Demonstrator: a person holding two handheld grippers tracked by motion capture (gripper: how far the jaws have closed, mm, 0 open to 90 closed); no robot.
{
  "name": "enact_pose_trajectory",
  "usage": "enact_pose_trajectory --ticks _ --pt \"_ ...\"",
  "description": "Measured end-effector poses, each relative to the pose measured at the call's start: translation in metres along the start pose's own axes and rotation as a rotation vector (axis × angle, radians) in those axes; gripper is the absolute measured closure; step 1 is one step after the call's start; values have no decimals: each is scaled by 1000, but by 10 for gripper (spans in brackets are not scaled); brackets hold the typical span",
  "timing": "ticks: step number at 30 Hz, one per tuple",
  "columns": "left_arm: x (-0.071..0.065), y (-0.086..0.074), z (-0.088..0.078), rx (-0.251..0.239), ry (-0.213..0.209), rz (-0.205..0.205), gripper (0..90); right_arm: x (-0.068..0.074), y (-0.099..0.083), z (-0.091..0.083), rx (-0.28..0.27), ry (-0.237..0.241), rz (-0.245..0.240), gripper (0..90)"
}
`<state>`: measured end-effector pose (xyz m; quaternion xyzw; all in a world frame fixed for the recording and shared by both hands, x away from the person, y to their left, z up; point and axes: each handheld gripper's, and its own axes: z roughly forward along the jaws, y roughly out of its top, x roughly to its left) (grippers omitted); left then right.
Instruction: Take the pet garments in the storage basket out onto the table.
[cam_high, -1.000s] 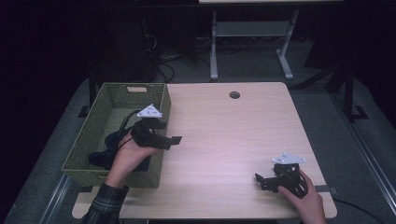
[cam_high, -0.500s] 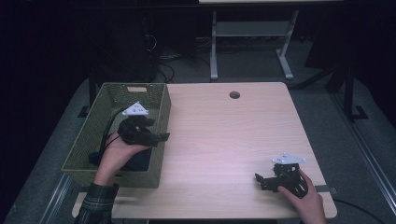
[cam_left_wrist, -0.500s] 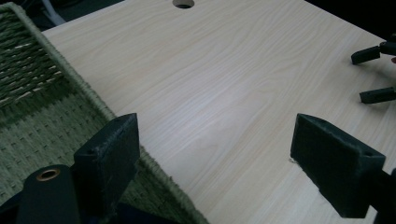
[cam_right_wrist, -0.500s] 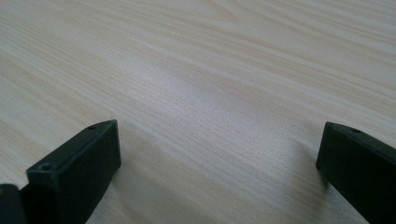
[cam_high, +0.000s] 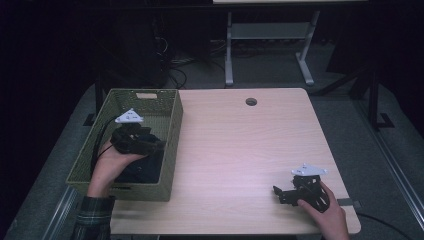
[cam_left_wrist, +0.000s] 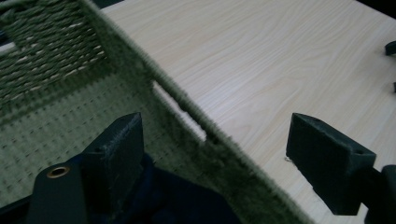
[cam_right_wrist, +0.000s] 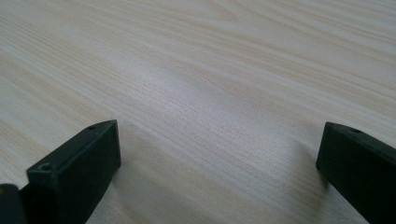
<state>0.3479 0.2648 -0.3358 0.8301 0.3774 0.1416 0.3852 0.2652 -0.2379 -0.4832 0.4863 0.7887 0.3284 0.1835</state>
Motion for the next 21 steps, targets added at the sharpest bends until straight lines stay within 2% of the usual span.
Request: enact_pose_trajectory --ticks 4,5,10,13,18,21 --pt "10 -7 -2 26 28 -9 187 0 0 0 1 0 2 0" --pt "13 -10 -3 34 38 1 188 0 0 0 0 0 0 0" --pt "24 -20 -5 62 74 -39 188 0 0 0 0 0 1 0" --pt "30 -25 -2 104 81 -48 188 0 0 0 0 0 0 0" --pt "33 -32 5 190 91 -26 192 0 0 0 0 0 0 0" --pt "35 -36 7 219 89 -25 196 0 0 0 0 0 0 0"
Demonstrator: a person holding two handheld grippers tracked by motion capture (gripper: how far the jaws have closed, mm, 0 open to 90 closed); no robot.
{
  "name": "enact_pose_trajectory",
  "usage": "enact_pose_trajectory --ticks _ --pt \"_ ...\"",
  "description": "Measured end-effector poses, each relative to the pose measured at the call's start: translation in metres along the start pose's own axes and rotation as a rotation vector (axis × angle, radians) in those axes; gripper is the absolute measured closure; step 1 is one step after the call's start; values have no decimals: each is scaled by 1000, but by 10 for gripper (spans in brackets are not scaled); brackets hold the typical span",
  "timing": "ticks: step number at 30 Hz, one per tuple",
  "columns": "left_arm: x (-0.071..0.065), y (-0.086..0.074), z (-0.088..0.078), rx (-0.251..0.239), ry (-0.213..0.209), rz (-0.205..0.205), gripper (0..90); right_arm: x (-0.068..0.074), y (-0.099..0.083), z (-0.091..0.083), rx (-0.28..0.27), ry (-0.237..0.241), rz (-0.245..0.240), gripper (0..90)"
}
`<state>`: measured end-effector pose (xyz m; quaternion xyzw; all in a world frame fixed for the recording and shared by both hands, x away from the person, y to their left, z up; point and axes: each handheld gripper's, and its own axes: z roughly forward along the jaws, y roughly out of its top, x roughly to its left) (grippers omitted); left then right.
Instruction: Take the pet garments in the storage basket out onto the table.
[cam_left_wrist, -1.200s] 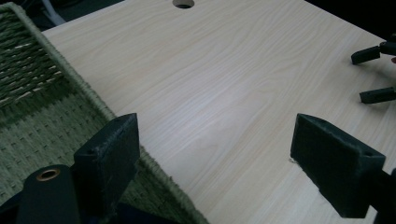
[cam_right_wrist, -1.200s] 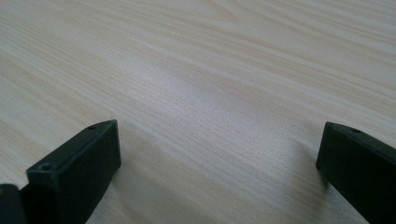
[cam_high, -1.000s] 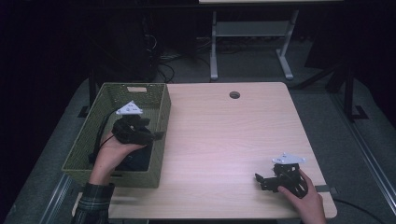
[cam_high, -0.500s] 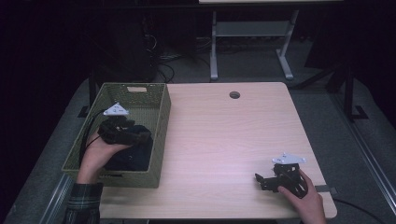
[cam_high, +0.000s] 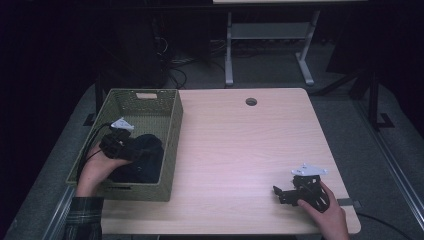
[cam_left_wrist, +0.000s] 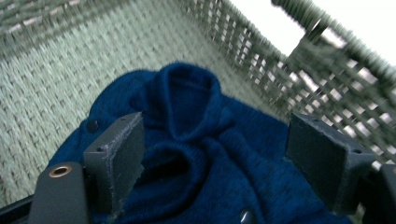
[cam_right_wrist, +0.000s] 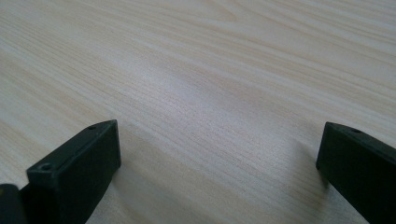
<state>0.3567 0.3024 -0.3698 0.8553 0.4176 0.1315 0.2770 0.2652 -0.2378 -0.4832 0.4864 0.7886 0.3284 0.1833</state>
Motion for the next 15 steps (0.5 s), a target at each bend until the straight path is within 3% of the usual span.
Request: enact_pose_trajectory --ticks 3,15 --pt "3 -4 7 39 -22 0 199 0 0 0 0 0 0 0" --pt "10 -15 28 113 -72 -24 221 0 0 0 0 0 0 0"
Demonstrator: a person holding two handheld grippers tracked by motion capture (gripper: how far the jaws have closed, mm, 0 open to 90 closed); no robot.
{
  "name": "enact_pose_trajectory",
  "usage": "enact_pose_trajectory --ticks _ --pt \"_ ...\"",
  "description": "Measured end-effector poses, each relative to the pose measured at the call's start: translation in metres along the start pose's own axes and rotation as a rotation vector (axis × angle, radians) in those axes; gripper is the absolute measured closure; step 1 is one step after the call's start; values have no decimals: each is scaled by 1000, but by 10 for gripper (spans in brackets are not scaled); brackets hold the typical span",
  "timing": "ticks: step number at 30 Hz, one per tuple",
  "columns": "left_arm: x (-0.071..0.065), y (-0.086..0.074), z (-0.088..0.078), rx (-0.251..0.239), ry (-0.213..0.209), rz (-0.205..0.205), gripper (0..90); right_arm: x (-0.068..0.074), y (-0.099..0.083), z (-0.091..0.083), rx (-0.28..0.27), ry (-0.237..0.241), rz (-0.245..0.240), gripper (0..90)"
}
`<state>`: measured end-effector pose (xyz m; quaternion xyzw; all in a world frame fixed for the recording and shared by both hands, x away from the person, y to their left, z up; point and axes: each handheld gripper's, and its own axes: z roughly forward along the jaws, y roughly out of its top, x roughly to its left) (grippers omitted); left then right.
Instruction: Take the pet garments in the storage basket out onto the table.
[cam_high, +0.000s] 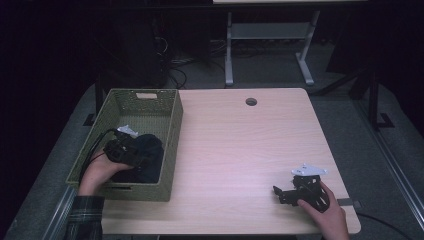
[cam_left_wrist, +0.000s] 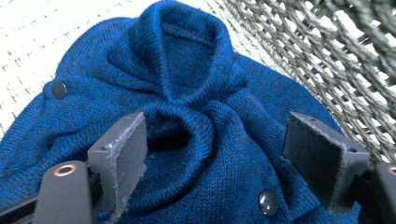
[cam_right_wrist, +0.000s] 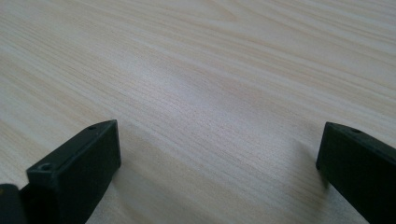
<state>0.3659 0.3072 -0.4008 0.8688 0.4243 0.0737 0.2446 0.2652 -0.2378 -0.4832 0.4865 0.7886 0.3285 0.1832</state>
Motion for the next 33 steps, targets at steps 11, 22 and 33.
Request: enact_pose_trajectory --ticks 11,22,33 --pt "-4 -2 27 164 3 17 211 0 0 0 0 0 0 0" --pt "-2 0 26 197 -37 24 616 0 0 0 0 0 0 0" --pt "6 2 11 104 -30 -65 679 0 0 0 1 0 -3 0"
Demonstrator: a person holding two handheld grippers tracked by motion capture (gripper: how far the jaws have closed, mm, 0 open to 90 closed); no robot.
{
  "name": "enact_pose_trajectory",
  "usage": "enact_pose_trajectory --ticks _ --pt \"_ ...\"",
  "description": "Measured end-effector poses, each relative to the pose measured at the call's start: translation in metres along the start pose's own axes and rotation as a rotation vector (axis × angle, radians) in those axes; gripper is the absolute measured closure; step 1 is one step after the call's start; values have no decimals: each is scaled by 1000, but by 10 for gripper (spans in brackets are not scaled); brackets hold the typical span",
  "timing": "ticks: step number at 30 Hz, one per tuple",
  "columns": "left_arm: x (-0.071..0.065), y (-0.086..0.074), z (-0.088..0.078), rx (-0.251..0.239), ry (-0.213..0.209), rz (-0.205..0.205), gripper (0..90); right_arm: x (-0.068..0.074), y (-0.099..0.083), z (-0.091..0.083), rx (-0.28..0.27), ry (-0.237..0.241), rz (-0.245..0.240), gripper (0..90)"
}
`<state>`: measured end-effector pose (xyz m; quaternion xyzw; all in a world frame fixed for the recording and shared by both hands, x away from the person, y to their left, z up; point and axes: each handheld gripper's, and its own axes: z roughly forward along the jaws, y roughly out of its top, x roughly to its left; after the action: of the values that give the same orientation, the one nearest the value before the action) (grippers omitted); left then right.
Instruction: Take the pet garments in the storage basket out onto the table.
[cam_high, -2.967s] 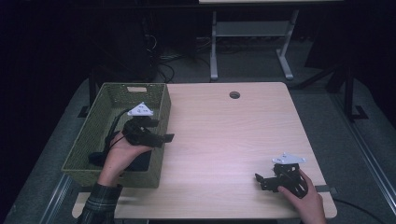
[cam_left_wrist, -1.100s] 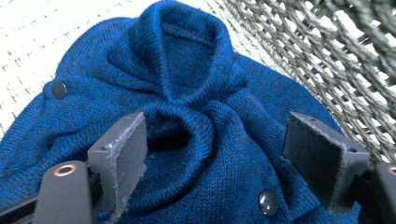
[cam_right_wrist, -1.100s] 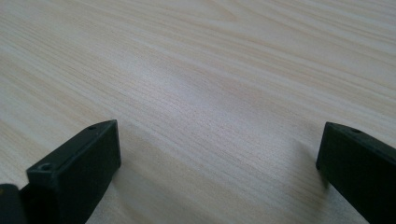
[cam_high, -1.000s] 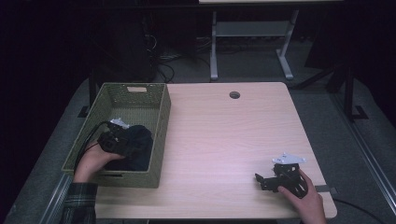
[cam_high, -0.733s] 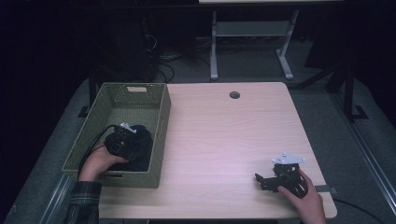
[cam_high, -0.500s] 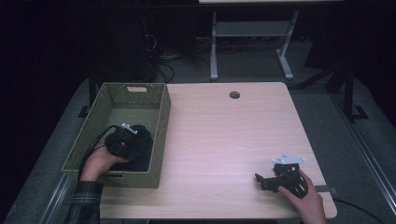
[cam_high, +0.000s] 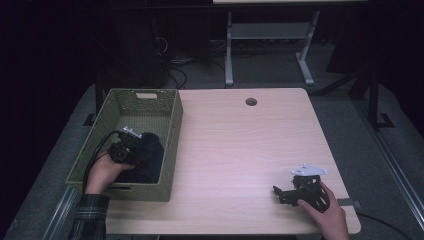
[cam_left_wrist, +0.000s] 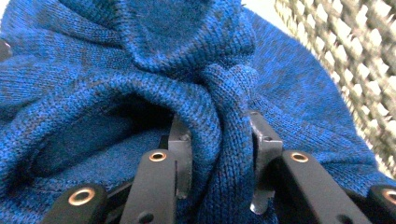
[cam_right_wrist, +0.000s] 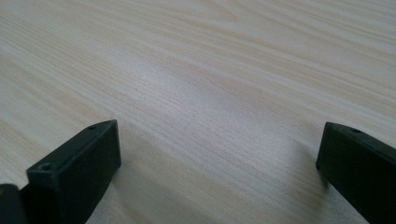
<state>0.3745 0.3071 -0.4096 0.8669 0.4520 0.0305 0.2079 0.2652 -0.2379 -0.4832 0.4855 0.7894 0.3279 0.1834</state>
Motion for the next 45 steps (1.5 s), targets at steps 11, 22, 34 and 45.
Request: enact_pose_trajectory --ticks 11,22,34,45 --pt "10 -3 -23 -176 8 -65 681 0 0 0 0 0 0 0" --pt "18 -10 -47 -386 -14 -113 682 0 0 0 0 0 -1 0" --pt "15 -12 -81 -590 -47 -130 683 0 0 0 0 0 -2 0" --pt "6 -1 -111 -749 -72 -107 684 0 0 0 0 0 0 0"
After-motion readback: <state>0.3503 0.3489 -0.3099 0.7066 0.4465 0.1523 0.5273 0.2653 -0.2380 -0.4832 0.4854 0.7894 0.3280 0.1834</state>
